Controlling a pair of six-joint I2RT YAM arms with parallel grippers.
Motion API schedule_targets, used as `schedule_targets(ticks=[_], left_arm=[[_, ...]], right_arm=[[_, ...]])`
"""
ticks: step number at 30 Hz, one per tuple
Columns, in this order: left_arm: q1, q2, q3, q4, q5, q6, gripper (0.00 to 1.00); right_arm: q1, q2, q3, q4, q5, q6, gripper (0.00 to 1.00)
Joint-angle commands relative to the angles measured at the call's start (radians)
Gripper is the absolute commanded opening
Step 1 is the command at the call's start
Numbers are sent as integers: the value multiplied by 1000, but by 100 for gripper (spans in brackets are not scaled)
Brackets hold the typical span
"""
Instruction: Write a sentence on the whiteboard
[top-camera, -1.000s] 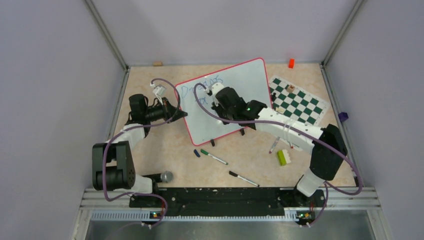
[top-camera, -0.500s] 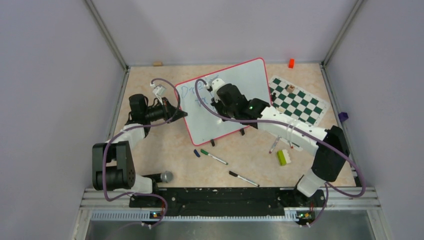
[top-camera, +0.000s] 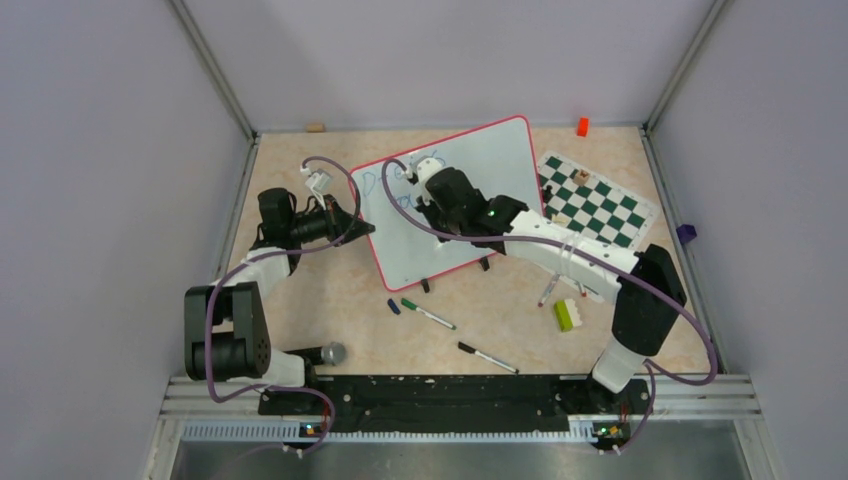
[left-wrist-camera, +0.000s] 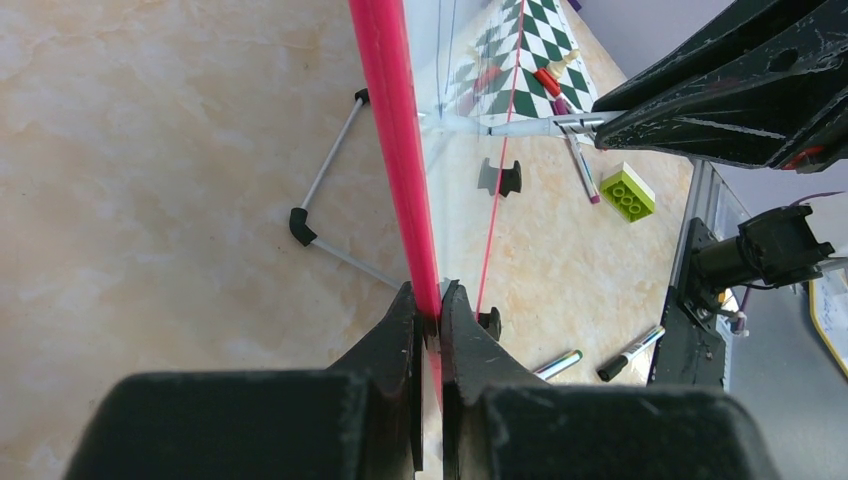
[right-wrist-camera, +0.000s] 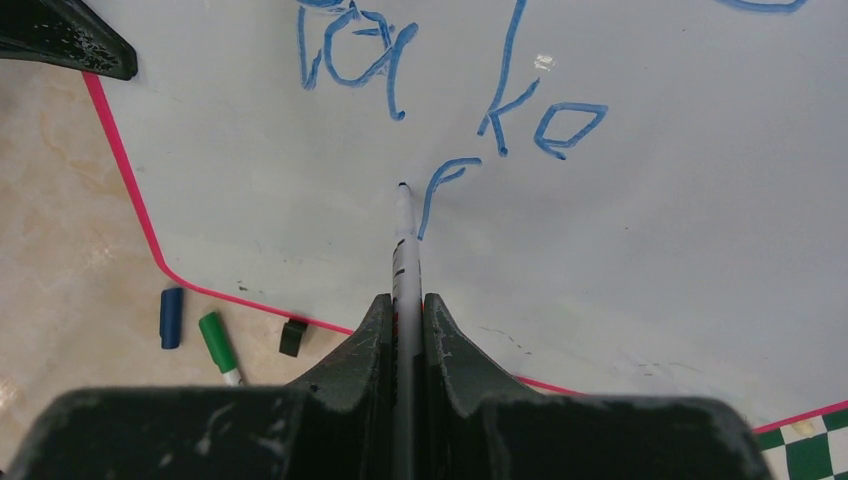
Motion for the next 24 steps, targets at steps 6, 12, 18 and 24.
schedule_targets(ticks=[6,12,18,24], left_arm=[[-19,-3,-14,-4,-48,139,0],[-19,-2,-13,-3,-48,139,0],[-19,-2,-13,-3,-47,138,0],[-20,-3,-14,-3,-49,139,0]], right_arm=[[-10,27,42,9,107,-7,0],[-10,26,36,7,183,0,0],[-11,16,29,6,206,1,0],[-11,-7,23,7,194,2,0]])
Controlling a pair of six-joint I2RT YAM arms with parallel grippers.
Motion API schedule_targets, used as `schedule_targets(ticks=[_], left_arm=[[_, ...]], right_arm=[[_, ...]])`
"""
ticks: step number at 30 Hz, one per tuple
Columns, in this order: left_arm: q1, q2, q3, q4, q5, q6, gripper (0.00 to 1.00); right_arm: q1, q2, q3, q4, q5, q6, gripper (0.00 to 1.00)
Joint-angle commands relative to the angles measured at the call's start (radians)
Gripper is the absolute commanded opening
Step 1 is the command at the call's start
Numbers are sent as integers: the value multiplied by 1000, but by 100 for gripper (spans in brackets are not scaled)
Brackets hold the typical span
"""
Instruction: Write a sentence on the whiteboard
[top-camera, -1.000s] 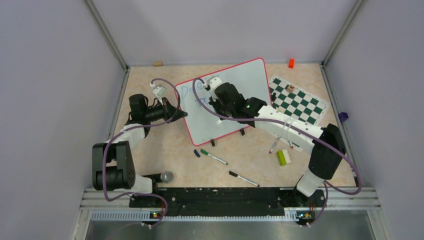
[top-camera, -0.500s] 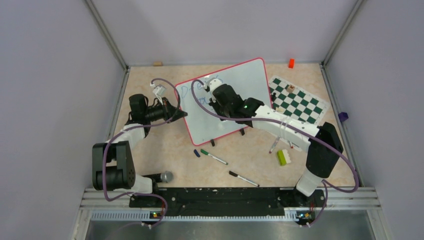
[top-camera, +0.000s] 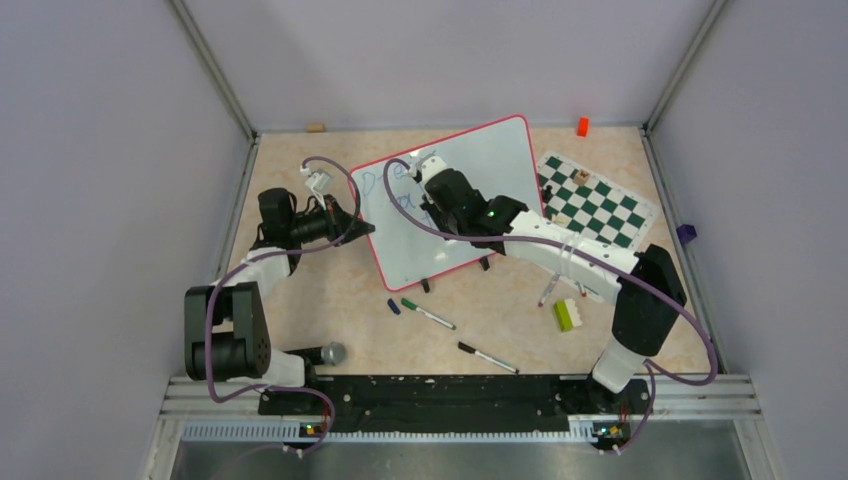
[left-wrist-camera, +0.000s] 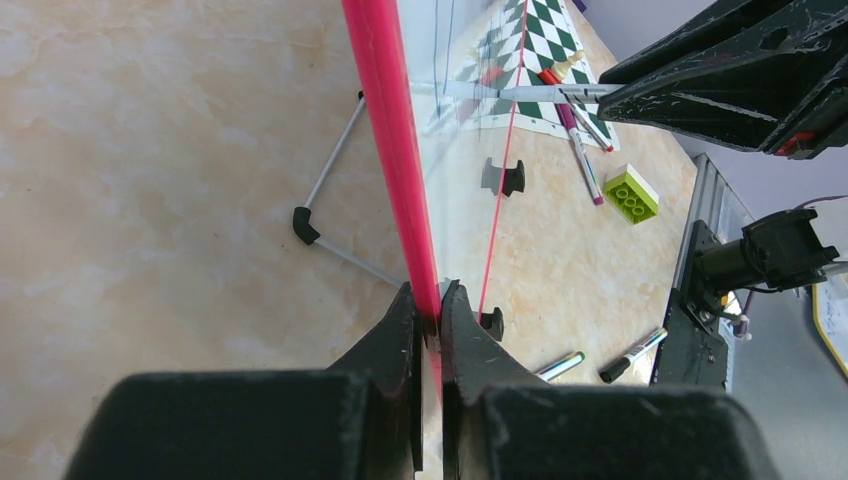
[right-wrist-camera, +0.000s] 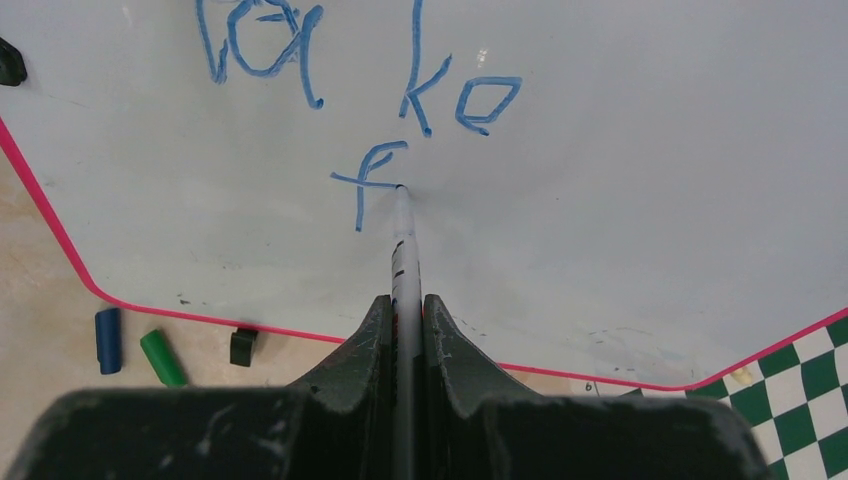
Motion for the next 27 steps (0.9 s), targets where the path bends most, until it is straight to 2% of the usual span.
schedule_targets(ticks=[1,11,27], left_arm=[[-19,-2,-13,1,-37,140,0],[-19,-4,-15,0,-39,141,0],[-19,-3,-16,0,-39,141,0]], right_arm=[[-14,-20,21,30,51,3,0],[-40,-97,-9,52,-2,3,0],[-47,-35,40,52,-30,-1,0]])
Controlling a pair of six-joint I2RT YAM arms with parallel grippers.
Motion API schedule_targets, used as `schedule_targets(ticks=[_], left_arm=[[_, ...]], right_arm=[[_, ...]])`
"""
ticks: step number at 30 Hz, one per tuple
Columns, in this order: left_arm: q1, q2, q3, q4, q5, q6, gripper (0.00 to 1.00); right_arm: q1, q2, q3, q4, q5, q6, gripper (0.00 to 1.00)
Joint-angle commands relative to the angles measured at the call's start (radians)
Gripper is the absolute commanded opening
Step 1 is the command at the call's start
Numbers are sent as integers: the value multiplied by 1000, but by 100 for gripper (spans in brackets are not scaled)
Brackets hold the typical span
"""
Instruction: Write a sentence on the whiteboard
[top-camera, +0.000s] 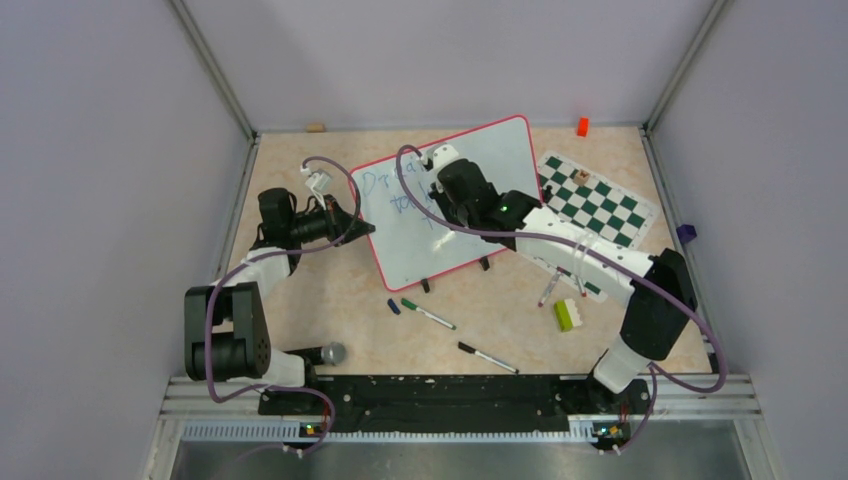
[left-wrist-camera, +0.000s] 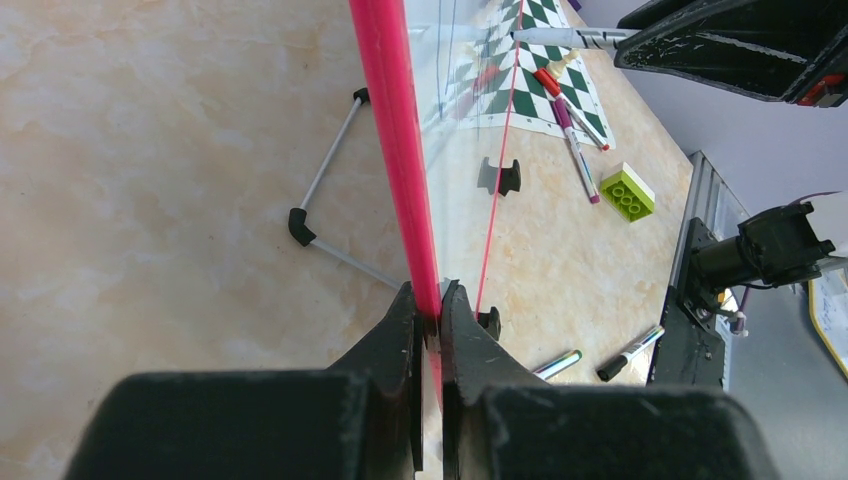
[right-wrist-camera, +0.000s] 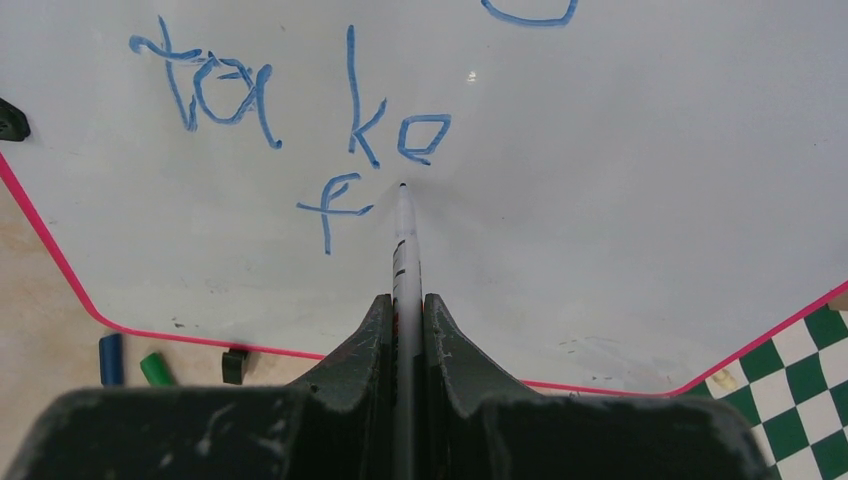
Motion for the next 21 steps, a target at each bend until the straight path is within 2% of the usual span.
schedule_targets(ticks=[1,21], left_arm=[[-19,-3,-15,-1,-46,141,0],[-20,-4,-14,-1,-48,141,0]], right_arm=[[-8,19,47,22,-14,-1,0],[-12,-8,-72,12,-32,34,0]])
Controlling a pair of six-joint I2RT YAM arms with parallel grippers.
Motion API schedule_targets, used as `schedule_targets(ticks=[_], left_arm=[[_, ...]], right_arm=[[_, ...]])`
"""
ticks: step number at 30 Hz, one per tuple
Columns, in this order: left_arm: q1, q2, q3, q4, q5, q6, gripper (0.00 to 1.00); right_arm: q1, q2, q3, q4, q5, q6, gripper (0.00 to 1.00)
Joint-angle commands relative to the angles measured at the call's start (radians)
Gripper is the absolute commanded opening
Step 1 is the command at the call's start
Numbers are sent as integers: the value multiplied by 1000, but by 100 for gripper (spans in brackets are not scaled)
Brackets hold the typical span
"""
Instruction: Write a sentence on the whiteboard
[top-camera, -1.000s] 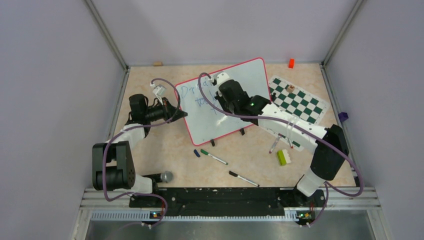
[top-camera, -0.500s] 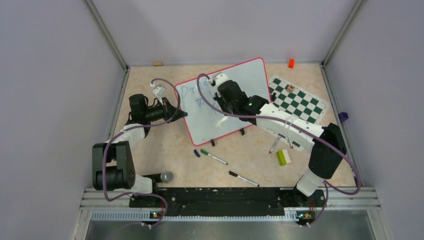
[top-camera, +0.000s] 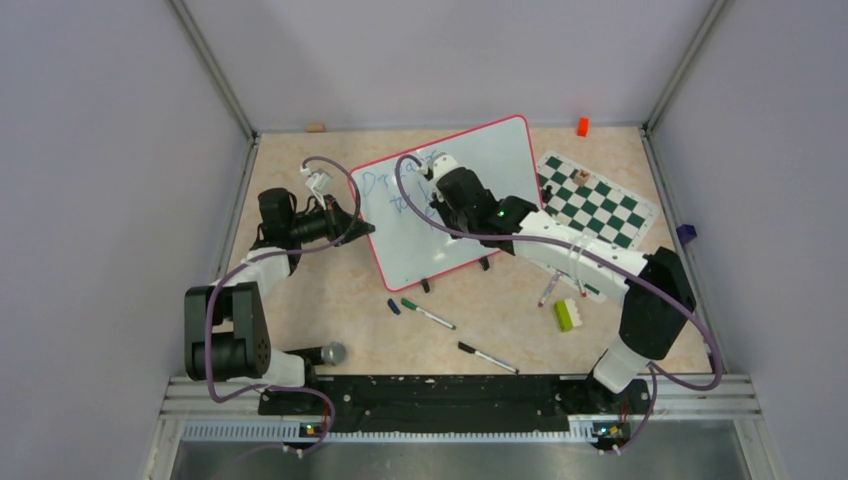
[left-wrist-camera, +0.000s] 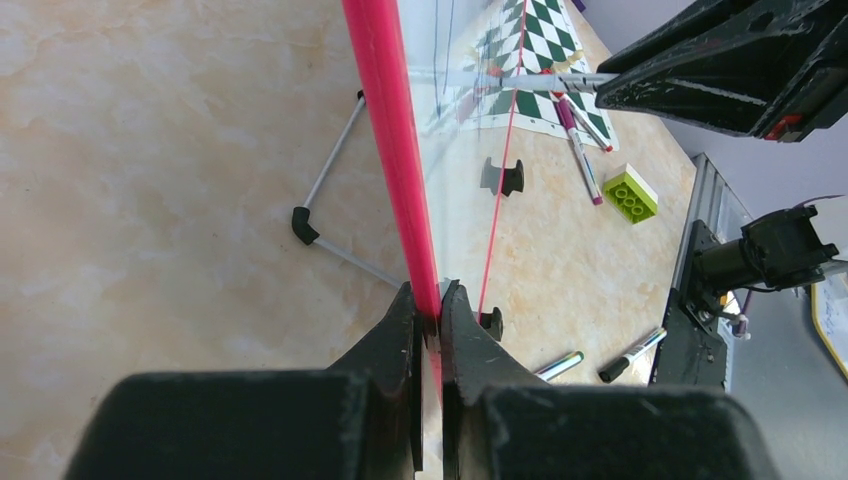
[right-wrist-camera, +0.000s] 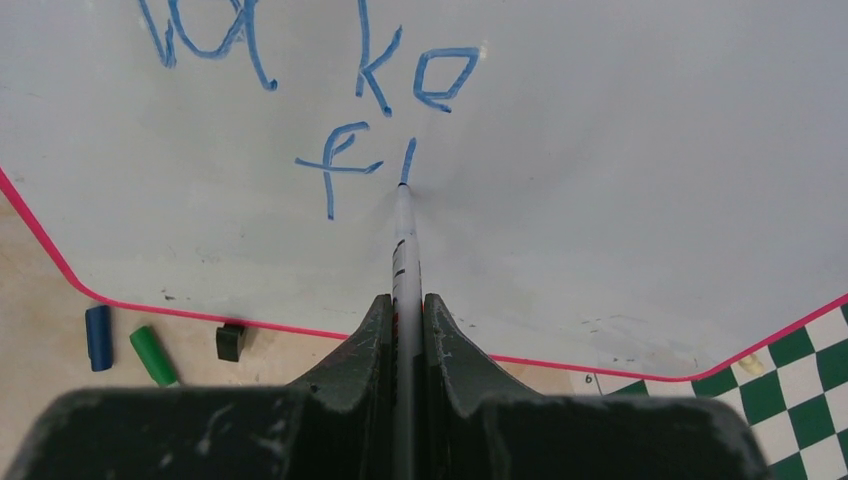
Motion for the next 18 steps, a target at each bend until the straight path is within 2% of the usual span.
schedule_targets(ticks=[1,18], left_arm=[[-20,-2,-14,1,-40,142,0],[-20,-3,-14,-1,-40,142,0]], right_arm=[[-12,-23,-38,12,-18,22,0],[-20,-106,-1,2,-34,20,0]])
